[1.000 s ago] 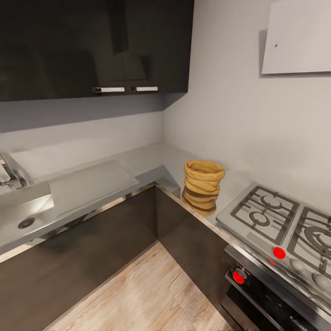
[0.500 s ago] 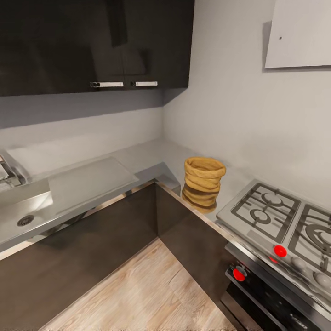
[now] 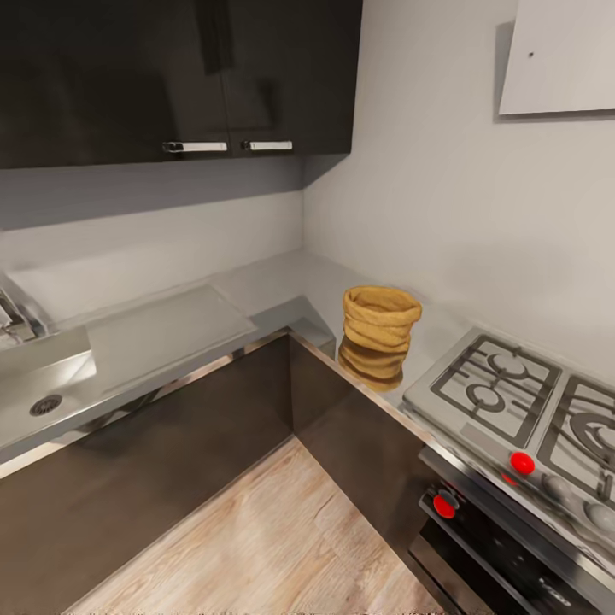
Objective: In the kitchen, take the popcorn bag from the countertop, put it into the microwave, and heat it until the popcorn is cooked so the cooked popcorn ends up inside the bag.
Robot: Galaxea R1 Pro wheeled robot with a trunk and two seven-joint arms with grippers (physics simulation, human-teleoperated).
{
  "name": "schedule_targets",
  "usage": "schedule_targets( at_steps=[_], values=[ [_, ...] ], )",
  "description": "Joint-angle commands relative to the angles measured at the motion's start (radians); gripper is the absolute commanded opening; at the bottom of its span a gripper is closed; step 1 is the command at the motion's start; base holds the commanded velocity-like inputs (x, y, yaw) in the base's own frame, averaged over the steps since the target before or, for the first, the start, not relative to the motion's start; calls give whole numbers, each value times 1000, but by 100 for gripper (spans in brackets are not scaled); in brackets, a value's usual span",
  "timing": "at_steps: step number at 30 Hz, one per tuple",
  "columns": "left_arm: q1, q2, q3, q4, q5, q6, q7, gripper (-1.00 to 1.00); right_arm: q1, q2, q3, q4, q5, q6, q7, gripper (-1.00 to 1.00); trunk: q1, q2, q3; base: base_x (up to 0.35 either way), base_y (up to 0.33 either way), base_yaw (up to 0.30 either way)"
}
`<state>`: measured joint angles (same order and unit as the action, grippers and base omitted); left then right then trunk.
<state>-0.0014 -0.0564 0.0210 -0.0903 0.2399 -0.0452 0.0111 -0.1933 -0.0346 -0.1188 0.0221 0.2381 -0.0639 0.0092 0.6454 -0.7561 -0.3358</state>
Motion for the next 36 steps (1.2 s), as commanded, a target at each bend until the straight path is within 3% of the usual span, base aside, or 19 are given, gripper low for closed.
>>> schedule_targets(
  at_steps=[1,19,22,24,28,29,32,33,36],
  values=[
    [0,0,2,0,3,-2,1,100,-1,0,-9,2,8,-5,1,100,0,-1,-3,0,0,0],
    [0,-1,2,0,3,-2,1,100,-1,7,-9,0,12,0,1,100,0,-1,-6,0,0,0],
    [0,-1,2,0,2,-2,0,100,-1,15,-12,-61,17,10,7,100,0,-1,-6,0,0,0],
    [0,-1,1,0,2,-2,0,100,0,42,-12,-203,17,92,9,100,0,-1,-6,0,0,0],
    [0,0,1,0,2,-2,0,100,0,91,-2,-575,13,404,18,100,0,-1,-6,0,0,0],
    [0,0,0,0,2,-2,0,100,0,102,29,-683,12,471,27,100,0,-1,-6,0,0,0],
    [0,1,-1,0,2,-2,0,100,0,114,137,-886,10,607,45,100,0,-1,-6,0,0,0],
    [0,1,-1,0,2,-2,0,100,1,121,185,-1012,6,697,54,100,0,-1,-6,0,0,0],
    [0,1,-1,0,4,-2,0,100,-6,141,216,-1191,1,873,99,100,0,-1,-6,0,0,0]
  ],
)
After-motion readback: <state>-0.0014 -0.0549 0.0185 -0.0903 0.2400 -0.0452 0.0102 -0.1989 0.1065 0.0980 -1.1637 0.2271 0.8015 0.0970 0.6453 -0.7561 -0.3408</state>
